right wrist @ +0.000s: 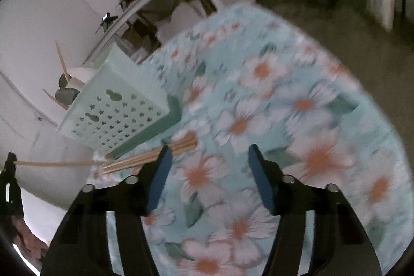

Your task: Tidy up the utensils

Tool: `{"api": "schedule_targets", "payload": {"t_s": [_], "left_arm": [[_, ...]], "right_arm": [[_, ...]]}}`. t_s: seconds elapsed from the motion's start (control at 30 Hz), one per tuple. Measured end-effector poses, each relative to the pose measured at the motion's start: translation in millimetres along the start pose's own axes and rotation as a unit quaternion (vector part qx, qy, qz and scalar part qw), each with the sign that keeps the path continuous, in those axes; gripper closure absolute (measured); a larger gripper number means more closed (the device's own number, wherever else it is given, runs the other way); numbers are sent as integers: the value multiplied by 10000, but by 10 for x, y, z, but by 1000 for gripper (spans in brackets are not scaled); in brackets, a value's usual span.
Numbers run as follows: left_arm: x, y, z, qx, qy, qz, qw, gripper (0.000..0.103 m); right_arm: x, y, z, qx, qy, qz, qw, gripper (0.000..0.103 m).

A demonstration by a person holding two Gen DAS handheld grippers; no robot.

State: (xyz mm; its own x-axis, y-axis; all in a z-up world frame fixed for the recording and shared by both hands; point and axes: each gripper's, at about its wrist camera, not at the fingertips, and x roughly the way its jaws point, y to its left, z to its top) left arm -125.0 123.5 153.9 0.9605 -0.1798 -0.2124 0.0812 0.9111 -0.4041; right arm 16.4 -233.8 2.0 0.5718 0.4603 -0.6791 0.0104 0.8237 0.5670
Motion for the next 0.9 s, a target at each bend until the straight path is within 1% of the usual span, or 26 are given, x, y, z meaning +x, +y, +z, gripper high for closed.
{"api": "schedule_targets", "payload": {"t_s": [0.03,0.07,0.13,0.2,0.27,0.3,0.4,0.47,0.6,0.7,0.77,0.83,0.9], "left_arm": [[-44,-52,50,199,-56,64,9998,99],[-61,-65,80,277,-62,96,9995,99],[-15,-77,73,400,47,137,9991,99],[75,-67,-24,503,185,304,9981,99],[138,-52,-130,520,267,378,9976,99],[125,-61,-166,617,153,487,9968,99],[91,-46,-193,648,110,437,9969,98],[87,-29,-234,684,60,485,9965,98],[59,7,-284,626,78,471,9969,98],[28,55,-313,519,105,477,9975,98],[46,95,-312,413,126,464,9980,98],[39,126,-319,360,131,484,9981,98],[43,142,-326,401,121,526,9977,97]], "right_arm": [[50,-11,3,110,109,121,9998,55],[123,-28,2,276,269,296,9988,60],[234,-38,-1,478,508,532,9961,64],[363,-67,-3,778,661,737,9920,64],[459,-103,3,1047,745,833,9882,64],[493,-114,10,1147,797,829,9867,64],[543,-143,42,1415,819,996,9815,63],[598,-149,50,1536,856,1101,9782,63],[629,-134,46,1565,862,1195,9766,63],[660,-148,35,1654,800,1205,9756,74],[682,-184,17,1745,770,1199,9743,87],[691,-229,-1,1845,740,1223,9724,92],[668,-281,-5,1893,707,1289,9709,93]]}}
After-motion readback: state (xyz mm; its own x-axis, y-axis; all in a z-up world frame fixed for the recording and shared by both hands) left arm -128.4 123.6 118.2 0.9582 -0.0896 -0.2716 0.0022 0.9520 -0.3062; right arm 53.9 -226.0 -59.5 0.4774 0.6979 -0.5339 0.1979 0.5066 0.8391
